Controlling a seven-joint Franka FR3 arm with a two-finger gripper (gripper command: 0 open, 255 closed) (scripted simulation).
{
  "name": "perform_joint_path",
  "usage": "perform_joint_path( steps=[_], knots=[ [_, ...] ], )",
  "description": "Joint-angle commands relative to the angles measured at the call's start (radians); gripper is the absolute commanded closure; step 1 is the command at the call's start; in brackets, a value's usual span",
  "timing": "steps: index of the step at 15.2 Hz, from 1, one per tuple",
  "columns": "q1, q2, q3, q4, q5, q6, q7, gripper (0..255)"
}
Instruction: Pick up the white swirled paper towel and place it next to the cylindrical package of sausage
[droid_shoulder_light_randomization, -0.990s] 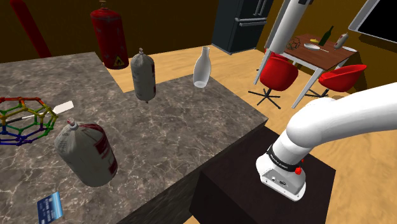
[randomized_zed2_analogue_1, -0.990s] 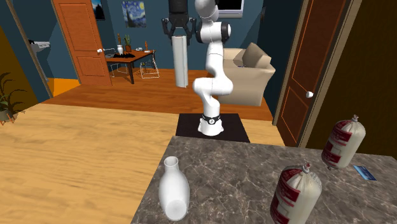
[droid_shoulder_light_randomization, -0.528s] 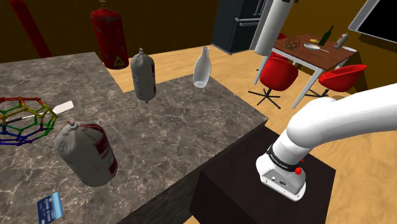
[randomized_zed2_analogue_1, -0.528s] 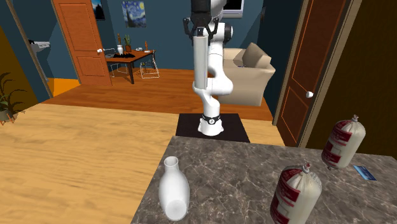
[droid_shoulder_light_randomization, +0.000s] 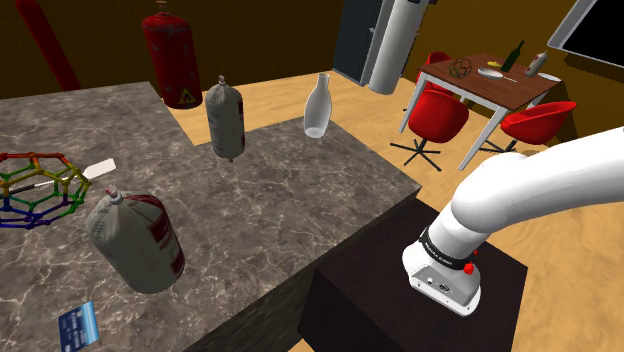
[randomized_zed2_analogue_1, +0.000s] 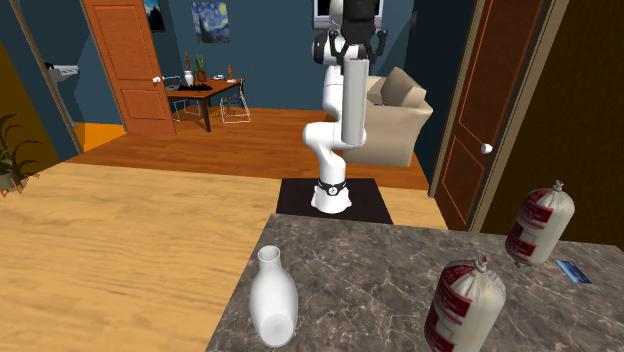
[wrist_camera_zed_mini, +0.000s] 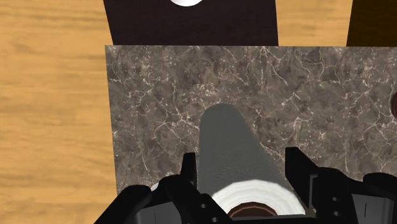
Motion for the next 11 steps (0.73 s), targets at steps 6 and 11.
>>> perform_joint_path(
  steps=[6,11],
  knots=[
    [0.014,0.091,0.16,0.087,0.075,0.021,0.189,255],
    [0.023,0.19,0.28,0.181,0.099,0.04,0.328,255]
  ],
)
